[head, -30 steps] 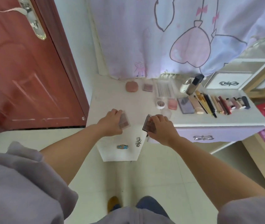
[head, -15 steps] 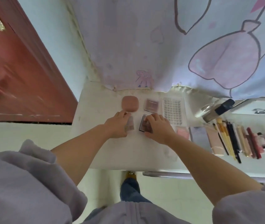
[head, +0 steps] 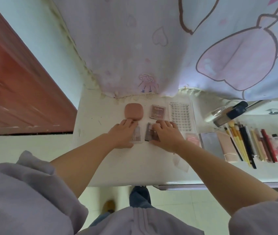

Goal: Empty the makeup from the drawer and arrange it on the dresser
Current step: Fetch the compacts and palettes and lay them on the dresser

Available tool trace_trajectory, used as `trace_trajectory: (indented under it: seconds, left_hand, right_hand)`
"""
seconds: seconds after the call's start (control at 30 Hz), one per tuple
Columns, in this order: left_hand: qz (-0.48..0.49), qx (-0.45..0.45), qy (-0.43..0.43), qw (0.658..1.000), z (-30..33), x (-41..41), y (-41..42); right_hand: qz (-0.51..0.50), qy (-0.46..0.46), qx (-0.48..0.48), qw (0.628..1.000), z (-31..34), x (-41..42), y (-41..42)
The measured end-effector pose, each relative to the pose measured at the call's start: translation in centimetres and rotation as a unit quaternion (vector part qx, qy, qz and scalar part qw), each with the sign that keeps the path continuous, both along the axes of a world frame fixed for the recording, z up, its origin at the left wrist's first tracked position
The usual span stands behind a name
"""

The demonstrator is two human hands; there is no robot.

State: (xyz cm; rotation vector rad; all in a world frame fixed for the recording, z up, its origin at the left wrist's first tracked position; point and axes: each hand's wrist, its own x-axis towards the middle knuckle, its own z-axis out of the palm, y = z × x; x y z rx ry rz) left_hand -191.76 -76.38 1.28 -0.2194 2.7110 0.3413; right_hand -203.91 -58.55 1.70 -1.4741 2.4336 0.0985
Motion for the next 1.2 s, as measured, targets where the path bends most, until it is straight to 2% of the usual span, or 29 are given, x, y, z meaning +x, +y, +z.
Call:
trace_trajectory:
  seconds: [0.17, 0.33, 0.47, 0.57, 0.67, 0.77, 0.97, 1.13, 1.2]
  left_hand:
    - [-0.034, 0.003, 0.073, 0.997, 2.0, 1.0, -0.5]
    - [-0.034, 0.072, 0.107, 0.991, 4.6, 1.7, 1.5]
    - [-0.110, 0.041, 0.184, 0.976, 5.3, 3.2, 6.2]
    - [-0.199, 0.030, 0.181, 0.963, 5.4, 4.3, 11.5]
    - [-0.308, 0.042, 0.167, 0.936, 5.5, 6.2, 18.4]
    - [-0.424, 0.056, 0.156, 0.890, 5.6, 9.5, 25.9]
    - [-0.561, 0.065, 0.146, 0.812, 5.8, 17.8, 42.0]
    - [-0.648, 0.078, 0.120, 0.748, 5.2, 30.1, 56.7]
    - [-0.687, 0.091, 0.110, 0.712, 4.8, 36.3, 61.9]
  right_hand:
    - [-0.109, 0.032, -0.060, 0.992, 2.8, 2.2, 1.8]
    - [-0.266, 0.117, -0.132, 0.948, 4.8, 7.8, 6.0]
    - [-0.393, 0.128, -0.082, 0.907, 4.8, 14.0, 10.6]
    - [-0.478, 0.120, -0.052, 0.869, 4.5, 19.3, 15.7]
    - [-0.562, 0.108, -0.033, 0.819, 4.4, 25.8, 22.1]
    - [-0.639, 0.102, -0.017, 0.762, 3.9, 33.1, 28.4]
    - [-0.772, 0.096, -0.007, 0.628, 3.3, 49.1, 39.0]
    - [-0.851, 0.086, 0.010, 0.518, 2.3, 64.9, 47.7]
    - [-0.879, 0.078, 0.018, 0.471, 2.0, 71.1, 50.7]
